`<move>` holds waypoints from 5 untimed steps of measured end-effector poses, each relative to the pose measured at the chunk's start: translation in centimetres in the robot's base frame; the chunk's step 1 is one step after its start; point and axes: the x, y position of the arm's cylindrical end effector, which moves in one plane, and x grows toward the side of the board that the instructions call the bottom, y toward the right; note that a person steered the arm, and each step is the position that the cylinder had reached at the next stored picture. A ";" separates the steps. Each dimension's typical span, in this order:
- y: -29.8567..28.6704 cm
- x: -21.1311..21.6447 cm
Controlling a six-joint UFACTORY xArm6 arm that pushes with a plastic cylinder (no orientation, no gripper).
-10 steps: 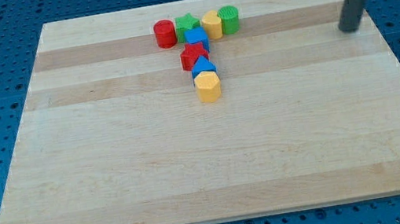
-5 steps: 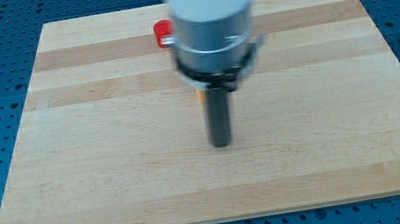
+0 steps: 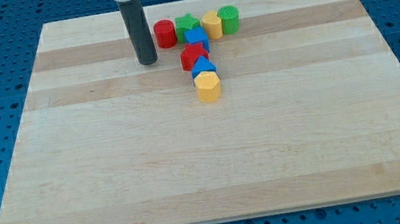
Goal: Push the horizontal line of blocks towards the right
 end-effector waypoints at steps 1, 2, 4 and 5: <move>0.0 -2.4; 0.0 -4.6; 3.7 -4.8; 6.4 -4.8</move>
